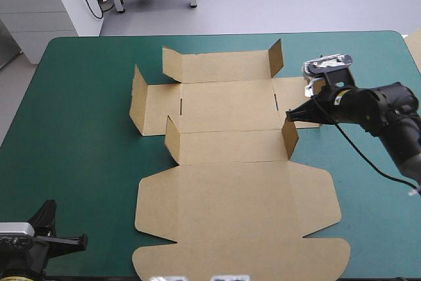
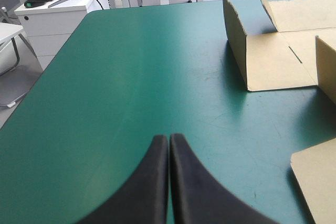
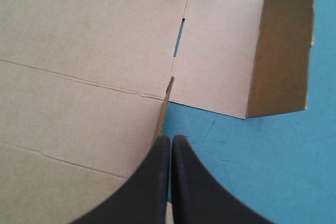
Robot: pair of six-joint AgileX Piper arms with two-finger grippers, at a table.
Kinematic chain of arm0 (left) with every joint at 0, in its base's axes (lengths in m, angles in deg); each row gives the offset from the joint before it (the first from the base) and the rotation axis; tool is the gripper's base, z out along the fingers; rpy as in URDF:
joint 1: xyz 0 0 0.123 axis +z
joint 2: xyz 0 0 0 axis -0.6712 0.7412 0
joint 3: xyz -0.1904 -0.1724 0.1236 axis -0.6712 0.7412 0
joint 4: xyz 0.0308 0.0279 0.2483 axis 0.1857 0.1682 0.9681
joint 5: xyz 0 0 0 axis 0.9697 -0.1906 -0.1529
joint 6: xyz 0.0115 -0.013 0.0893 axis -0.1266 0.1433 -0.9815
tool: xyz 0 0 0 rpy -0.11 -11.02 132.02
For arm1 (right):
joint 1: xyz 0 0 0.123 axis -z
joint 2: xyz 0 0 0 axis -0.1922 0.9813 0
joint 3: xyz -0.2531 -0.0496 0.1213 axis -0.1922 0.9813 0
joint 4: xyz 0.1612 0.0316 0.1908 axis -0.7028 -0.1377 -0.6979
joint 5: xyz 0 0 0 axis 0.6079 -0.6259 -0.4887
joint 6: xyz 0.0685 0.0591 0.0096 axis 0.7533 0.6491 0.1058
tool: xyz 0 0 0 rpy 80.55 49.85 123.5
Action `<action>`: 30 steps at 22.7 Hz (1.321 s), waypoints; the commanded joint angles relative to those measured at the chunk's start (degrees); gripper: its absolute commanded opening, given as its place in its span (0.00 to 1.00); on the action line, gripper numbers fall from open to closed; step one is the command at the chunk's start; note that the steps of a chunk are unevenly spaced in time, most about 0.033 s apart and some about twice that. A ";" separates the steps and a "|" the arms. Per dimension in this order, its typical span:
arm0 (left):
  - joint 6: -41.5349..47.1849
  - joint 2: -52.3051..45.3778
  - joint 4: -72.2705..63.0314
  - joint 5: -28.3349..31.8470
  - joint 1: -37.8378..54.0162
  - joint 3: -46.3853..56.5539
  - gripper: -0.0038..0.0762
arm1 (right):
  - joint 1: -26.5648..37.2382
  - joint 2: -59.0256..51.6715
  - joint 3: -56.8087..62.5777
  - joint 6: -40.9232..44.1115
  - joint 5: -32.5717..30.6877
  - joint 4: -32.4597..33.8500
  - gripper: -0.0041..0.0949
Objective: Fold the box
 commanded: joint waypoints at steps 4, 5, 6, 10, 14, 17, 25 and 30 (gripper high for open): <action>0.00 -0.33 -0.18 4.42 -0.40 -1.23 0.04 | -2.19 8.71 -7.53 -0.57 -4.48 0.99 0.05; 0.00 -0.33 -0.18 4.42 -0.40 -1.23 0.04 | -2.19 10.20 -8.52 -1.13 -6.16 0.99 0.08; 0.00 -0.33 -0.18 4.42 -0.40 -1.23 0.04 | -2.19 11.66 -9.56 -1.54 -7.97 0.99 0.12; 0.00 -0.33 -0.18 4.42 -0.40 -1.23 0.04 | -2.19 16.40 -13.92 -1.54 -14.53 0.99 0.42; 0.00 -0.33 -0.18 4.42 -0.40 -1.23 0.04 | -2.19 20.72 -18.89 0.37 -17.58 2.65 0.86; 0.00 -0.33 -0.18 4.42 -0.40 -1.23 0.04 | -2.19 22.49 -20.11 0.36 -18.22 2.55 0.91; 0.00 -0.33 -0.18 4.42 -0.40 -1.23 0.04 | -2.19 28.28 -19.89 3.31 -19.15 2.11 0.91; 0.00 -0.33 -0.18 4.42 -0.40 -1.23 0.04 | -2.19 31.27 -19.89 4.65 -19.89 2.01 0.84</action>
